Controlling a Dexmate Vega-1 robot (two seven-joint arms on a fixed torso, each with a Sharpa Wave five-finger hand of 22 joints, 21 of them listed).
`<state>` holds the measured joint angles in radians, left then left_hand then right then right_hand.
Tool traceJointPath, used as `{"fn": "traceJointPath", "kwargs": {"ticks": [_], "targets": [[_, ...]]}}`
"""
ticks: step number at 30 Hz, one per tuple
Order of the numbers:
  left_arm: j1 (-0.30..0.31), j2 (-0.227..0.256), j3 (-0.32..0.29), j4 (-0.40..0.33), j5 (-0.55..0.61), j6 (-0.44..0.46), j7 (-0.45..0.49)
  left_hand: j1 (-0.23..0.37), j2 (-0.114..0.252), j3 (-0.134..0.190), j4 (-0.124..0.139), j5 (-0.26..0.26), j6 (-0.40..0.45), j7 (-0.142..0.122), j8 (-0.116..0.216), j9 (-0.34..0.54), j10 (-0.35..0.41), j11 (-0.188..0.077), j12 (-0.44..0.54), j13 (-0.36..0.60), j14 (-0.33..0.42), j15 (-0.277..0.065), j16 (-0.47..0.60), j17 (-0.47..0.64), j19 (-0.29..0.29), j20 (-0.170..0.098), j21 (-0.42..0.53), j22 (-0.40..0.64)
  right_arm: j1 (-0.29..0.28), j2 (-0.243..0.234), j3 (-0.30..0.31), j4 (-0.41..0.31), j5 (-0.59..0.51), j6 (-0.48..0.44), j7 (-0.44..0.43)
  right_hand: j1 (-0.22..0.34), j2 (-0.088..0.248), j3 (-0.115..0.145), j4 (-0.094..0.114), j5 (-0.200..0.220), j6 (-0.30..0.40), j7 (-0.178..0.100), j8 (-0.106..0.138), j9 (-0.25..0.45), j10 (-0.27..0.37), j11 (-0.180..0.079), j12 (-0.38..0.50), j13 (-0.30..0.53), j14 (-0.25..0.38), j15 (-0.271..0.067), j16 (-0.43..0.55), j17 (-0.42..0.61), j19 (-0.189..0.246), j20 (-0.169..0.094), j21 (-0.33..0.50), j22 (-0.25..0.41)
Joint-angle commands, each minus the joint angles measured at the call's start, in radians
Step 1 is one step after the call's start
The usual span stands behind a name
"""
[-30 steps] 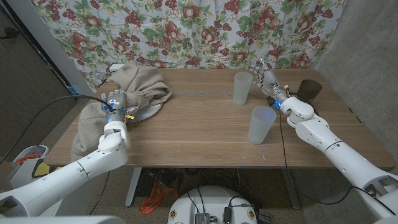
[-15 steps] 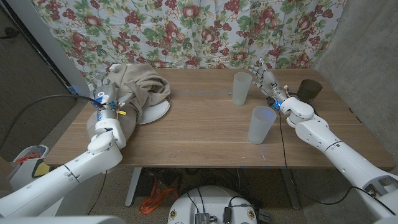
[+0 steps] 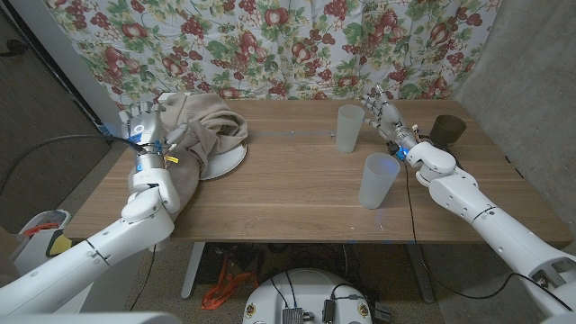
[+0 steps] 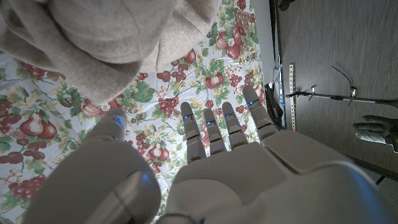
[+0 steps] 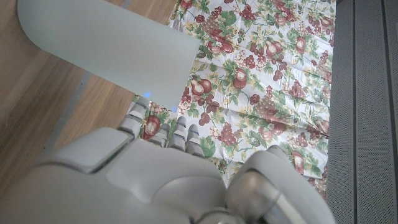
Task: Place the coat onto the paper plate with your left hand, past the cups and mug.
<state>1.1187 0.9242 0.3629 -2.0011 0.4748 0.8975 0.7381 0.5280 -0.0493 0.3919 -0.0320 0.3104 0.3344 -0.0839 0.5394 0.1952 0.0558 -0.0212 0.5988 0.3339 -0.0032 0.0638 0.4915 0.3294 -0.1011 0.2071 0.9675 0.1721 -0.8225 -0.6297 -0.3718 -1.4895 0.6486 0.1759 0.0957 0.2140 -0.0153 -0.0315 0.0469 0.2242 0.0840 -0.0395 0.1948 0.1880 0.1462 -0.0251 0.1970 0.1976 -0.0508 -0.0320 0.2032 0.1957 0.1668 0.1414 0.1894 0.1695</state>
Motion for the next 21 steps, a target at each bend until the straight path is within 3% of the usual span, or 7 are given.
{"fn": "traceJointPath", "kwargs": {"ticks": [1,15,21], "targets": [[0.047,-0.01,-0.062,-0.038,0.003,-0.068,0.05,-0.006,-0.002,0.002,-0.009,-0.004,-0.003,-0.006,-0.009,0.0,-0.011,0.001,-0.005,-0.003,-0.004,0.007,-0.004,-0.005,-0.009,0.005,-0.005,0.001,-0.021,-0.005,0.008,-0.024,-0.001,0.005,-0.017,0.002,0.007,-0.007,-0.001,0.001,0.007,0.0,0.006,0.004,0.004,0.002,0.007,0.005,0.004,-0.035,0.001,0.0,0.004,0.0,0.001,0.003],[0.086,-0.035,-0.108,-0.063,-0.003,-0.173,0.069,-0.029,0.0,-0.002,-0.005,-0.014,-0.004,0.002,-0.022,0.0,-0.022,0.009,-0.021,-0.015,-0.005,0.012,-0.016,-0.023,-0.008,0.006,-0.02,0.002,-0.045,-0.021,0.014,-0.078,-0.013,0.0,-0.043,0.003,0.008,-0.007,-0.001,0.001,0.007,0.001,0.006,0.004,0.004,0.002,0.007,0.005,0.005,-0.035,0.001,0.0,0.006,0.0,0.002,0.003],[0.118,-0.059,-0.16,-0.08,-0.048,-0.277,0.077,-0.043,0.006,-0.002,-0.001,-0.017,-0.019,0.002,-0.035,0.0,-0.027,0.009,-0.029,-0.021,-0.004,0.014,-0.021,-0.032,-0.008,0.006,-0.028,0.002,-0.064,-0.029,0.023,-0.111,-0.016,-0.006,-0.068,0.003,0.008,-0.008,-0.002,0.001,0.007,0.0,0.006,0.004,0.004,0.002,0.007,0.005,0.005,-0.035,0.002,0.0,0.007,0.001,0.002,0.003]]}}
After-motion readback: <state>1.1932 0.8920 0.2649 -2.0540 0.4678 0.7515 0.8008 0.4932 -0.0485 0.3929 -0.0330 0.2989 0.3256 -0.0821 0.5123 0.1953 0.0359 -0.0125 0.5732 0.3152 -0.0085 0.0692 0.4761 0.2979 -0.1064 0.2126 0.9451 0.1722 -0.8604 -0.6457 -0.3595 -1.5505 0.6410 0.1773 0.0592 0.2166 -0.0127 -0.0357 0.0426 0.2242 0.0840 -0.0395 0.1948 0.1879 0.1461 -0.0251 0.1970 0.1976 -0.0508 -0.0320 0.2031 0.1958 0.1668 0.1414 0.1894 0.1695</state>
